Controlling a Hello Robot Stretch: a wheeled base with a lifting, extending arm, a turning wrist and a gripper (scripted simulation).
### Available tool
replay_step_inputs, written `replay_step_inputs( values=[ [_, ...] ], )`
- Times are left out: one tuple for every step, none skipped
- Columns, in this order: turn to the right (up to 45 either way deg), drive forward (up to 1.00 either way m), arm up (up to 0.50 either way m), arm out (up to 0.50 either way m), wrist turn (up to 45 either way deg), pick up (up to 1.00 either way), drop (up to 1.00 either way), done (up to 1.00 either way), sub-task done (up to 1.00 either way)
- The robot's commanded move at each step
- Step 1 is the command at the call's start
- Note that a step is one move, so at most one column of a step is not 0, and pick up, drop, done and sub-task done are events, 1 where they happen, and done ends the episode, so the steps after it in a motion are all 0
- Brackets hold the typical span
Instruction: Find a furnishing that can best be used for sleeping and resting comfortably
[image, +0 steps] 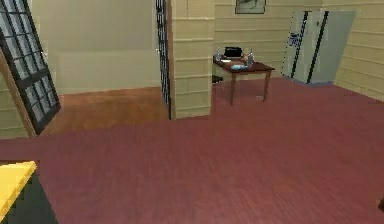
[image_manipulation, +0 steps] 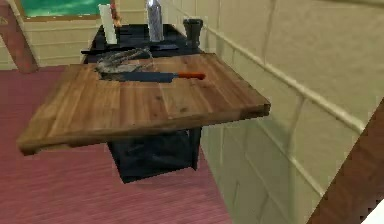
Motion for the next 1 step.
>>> replay_step_inputs(
  values=[
    [-18.0, 0.0, 0.0, 0.0, 0.0, 0.0, 0.0, 0.0, 0.0]
  ],
)
